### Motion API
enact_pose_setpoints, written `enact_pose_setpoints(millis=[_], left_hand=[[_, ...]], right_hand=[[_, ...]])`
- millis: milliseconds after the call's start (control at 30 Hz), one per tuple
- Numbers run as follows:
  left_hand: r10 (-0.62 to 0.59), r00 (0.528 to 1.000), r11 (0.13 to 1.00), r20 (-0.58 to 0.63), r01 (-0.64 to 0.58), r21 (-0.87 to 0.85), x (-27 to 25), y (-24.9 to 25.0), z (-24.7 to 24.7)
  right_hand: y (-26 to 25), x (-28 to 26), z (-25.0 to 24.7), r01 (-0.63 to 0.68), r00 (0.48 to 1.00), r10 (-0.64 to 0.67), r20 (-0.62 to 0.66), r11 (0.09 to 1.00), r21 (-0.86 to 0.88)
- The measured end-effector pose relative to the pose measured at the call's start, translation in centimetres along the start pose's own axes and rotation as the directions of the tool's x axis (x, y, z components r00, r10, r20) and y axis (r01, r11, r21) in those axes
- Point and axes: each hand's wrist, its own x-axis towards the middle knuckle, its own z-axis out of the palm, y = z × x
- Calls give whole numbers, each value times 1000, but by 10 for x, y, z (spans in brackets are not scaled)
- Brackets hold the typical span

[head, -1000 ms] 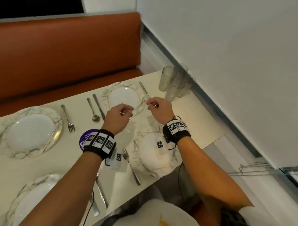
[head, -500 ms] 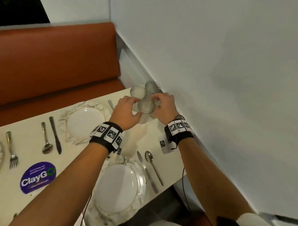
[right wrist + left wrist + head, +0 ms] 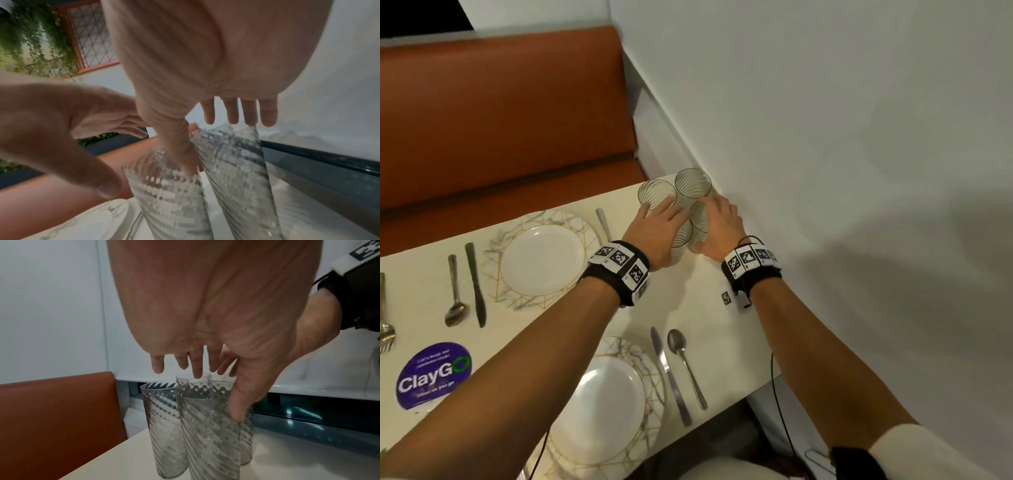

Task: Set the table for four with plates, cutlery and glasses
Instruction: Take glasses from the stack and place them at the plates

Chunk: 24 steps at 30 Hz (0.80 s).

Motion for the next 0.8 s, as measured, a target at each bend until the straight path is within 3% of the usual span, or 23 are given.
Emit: enact_pose_setpoints(millis=[133,267,433,567,800], left_hand=[[-2,1000,1000,-11,2,-4,2,0,4],[5,996,998,-93,-11,-70,-3,-3,3],[-130,983,958,-132,90,-271,-41,-14,-4],[-324,943,844,-76,251,-474,-100,-42,-12],[-580,808,652,-103,385,-654,-251,-142,7]], right_hand=[[5,0,5,9,992,2,-129,997,82],[6,-4,7,-31,989,43,-144,996,84],[-12,-22,1,-82,982,92,-167,995,62],[-64,-45,3,-68,987,63,-145,997,-31],[-209,-84,57,170,983,-161,-92,981,93]])
